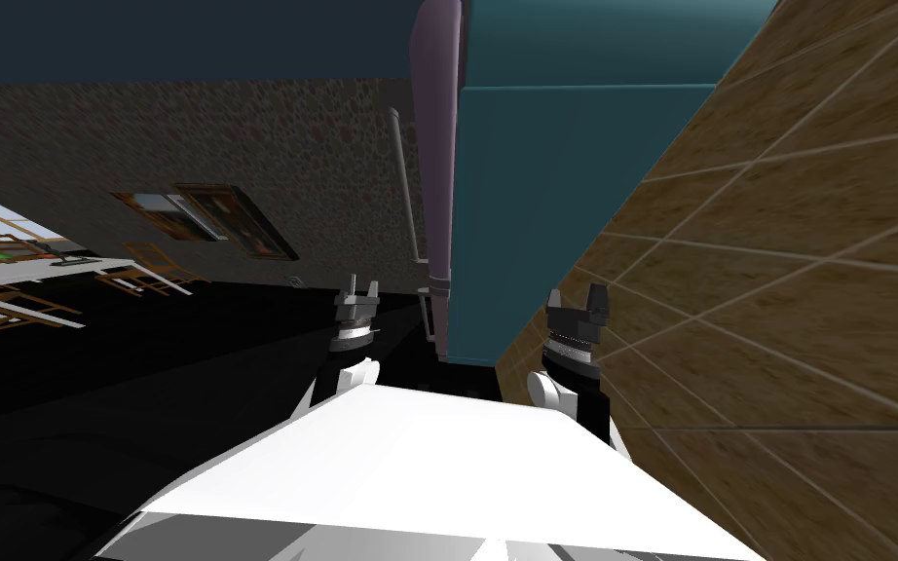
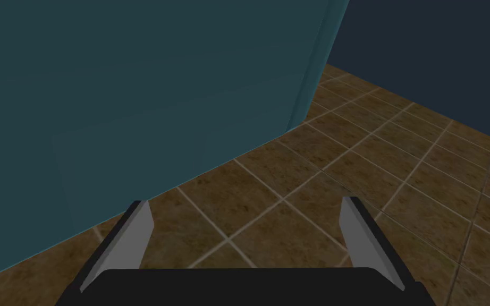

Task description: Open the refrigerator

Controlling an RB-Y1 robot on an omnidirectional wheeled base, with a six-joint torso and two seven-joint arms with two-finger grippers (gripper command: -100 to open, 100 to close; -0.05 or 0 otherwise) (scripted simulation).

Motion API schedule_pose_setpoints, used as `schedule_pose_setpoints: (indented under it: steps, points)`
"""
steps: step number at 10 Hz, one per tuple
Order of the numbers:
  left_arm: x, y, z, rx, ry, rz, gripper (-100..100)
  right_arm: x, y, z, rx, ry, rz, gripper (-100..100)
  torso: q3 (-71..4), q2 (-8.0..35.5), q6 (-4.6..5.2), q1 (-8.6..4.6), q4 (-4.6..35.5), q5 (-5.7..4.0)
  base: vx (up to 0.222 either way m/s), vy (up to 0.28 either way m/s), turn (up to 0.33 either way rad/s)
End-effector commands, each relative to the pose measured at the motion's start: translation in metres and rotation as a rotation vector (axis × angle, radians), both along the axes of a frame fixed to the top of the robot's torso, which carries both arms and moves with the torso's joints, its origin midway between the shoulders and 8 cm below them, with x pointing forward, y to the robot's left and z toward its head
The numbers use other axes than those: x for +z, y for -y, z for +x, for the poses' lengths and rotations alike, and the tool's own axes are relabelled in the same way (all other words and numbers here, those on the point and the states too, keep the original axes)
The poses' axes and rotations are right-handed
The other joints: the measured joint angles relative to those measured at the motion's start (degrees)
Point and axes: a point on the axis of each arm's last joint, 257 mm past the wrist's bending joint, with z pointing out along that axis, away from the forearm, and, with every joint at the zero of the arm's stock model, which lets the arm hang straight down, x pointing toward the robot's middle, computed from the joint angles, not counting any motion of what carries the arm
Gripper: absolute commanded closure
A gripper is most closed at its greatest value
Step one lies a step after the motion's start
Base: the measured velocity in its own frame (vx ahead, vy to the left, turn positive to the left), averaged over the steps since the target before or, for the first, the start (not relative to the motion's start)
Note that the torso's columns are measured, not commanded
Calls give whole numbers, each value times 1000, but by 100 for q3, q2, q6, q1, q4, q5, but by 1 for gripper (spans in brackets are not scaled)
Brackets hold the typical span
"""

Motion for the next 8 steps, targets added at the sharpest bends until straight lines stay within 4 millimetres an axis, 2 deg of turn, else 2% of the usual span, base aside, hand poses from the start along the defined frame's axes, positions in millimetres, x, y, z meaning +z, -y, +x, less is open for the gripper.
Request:
schedule_pose_setpoints:
  steps: [1, 8]
  points:
    - [0, 0, 0, 0, 0, 0, 0, 0, 0, 0, 0, 0, 0, 0, -467, 232, 0, 0, 235, 0, 0, 0, 0]
    - [0, 0, 0, 0, 0, 0, 0, 0, 0, 0, 0, 0, 0, 0, -6227, 3116, 0, 0, 3114, 0, 0, 0, 0]
